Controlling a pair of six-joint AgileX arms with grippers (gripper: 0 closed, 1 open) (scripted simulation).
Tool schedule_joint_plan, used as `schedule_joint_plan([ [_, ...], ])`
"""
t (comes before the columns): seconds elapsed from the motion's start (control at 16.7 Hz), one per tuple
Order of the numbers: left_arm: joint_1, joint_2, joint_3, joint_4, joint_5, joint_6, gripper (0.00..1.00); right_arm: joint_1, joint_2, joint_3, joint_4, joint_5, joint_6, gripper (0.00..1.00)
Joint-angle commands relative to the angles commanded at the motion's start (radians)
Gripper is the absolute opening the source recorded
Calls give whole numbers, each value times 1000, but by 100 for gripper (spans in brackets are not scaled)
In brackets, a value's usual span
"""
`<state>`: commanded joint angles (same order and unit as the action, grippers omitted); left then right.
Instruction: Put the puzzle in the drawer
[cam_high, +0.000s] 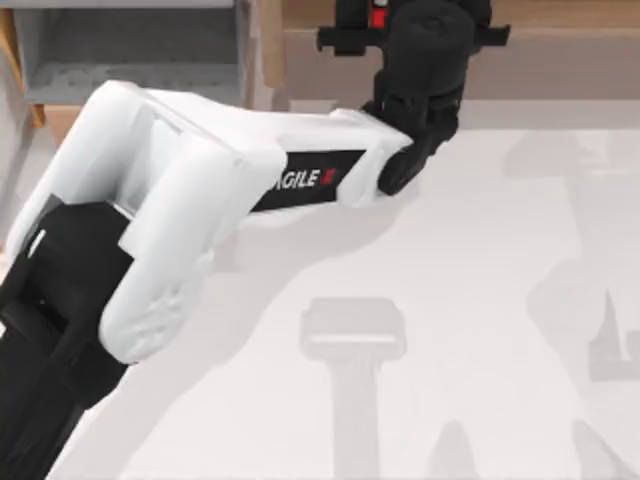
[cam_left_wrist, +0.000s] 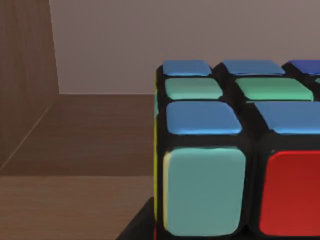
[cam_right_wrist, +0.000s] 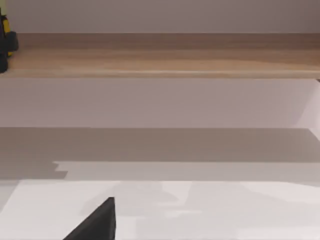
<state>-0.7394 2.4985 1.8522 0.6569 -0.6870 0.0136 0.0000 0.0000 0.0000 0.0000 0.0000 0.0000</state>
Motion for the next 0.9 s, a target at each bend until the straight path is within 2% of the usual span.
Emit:
schedule_joint_plan([
  [0.42, -23, -89, -85, -3, -24, 2, 0, 0, 0, 0, 0, 0, 0, 100],
  [0.9, -18, -87, -72, -29, -19, 17, 0, 0, 0, 0, 0, 0, 0, 100],
])
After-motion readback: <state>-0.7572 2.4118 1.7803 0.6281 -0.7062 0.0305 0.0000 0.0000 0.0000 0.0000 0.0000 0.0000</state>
